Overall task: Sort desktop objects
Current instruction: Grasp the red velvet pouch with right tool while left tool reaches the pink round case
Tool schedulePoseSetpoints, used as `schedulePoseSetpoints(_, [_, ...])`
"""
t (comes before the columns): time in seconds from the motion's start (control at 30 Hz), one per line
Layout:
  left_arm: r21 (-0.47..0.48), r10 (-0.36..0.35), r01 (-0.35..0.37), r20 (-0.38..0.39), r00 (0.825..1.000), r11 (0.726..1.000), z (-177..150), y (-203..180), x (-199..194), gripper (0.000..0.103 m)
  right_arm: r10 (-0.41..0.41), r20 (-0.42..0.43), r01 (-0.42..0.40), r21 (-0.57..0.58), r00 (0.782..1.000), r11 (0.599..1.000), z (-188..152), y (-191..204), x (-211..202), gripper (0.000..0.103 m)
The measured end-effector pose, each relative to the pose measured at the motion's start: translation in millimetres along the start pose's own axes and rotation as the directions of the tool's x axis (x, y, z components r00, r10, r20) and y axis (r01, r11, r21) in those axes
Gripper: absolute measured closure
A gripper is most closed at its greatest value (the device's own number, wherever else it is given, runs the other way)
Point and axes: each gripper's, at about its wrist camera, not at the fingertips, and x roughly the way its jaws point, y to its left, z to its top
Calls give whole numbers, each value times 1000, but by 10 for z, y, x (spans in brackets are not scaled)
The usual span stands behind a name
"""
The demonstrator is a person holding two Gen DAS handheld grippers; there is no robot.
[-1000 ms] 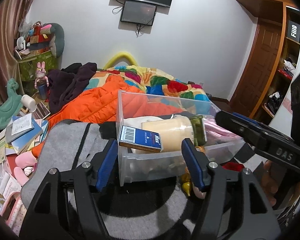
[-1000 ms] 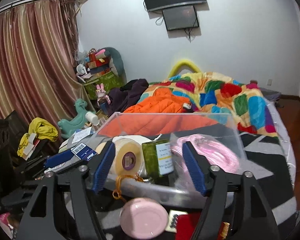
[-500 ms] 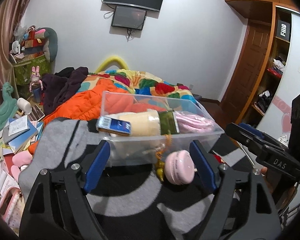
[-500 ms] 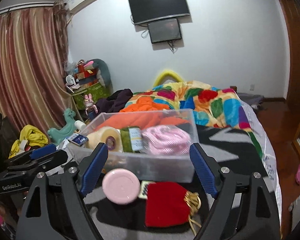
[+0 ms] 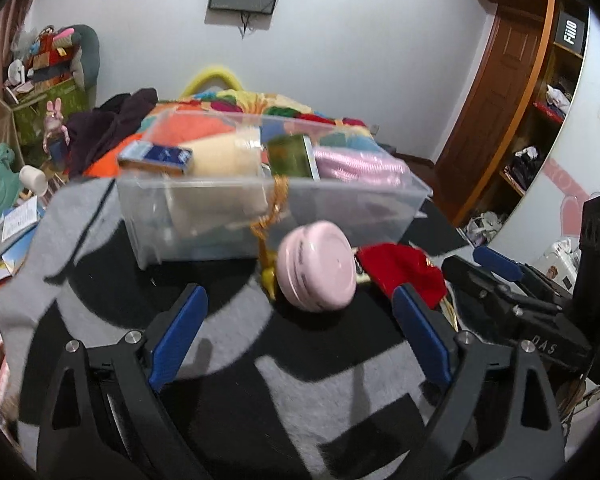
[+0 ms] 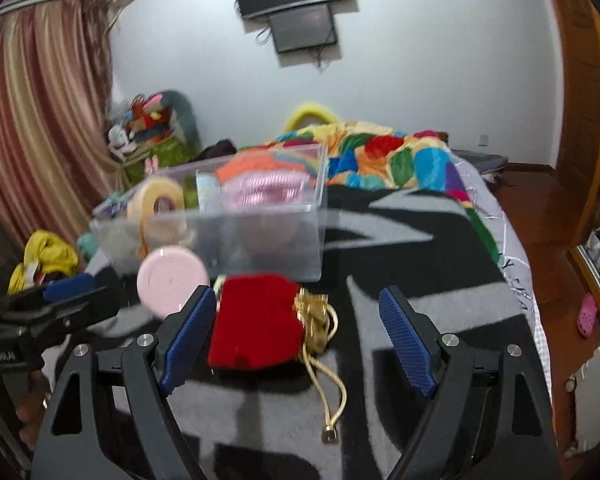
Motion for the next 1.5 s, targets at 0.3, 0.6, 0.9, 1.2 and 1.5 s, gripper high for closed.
schedulePoseSetpoints(0.3, [-74, 10, -13, -44, 999, 997, -147, 122, 97, 8, 41, -85, -40, 14, 996, 999, -143, 62, 299, 22])
schedulePoseSetpoints(0.6, [-124, -11, 6, -44, 999, 992, -79, 172, 113, 8, 21, -93, -21, 7, 995, 1000, -202, 73, 391, 53])
schedulePoseSetpoints(0.9, [-24, 8, -10, -68, 998, 1000, 69, -131, 273, 8, 71, -31, -69, 41, 997, 997, -159, -45, 211, 83])
schedulePoseSetpoints(1.2, [-45, 34, -39, -108, 994, 998, 197, -205, 608, 8, 111, 45, -115, 105, 993, 988, -70, -294, -2, 84])
schedulePoseSetpoints(1.5, [-32, 102, -105, -99, 990, 994, 221, -281, 846, 14, 95, 88, -107, 148, 992, 983, -43, -526, -122, 84])
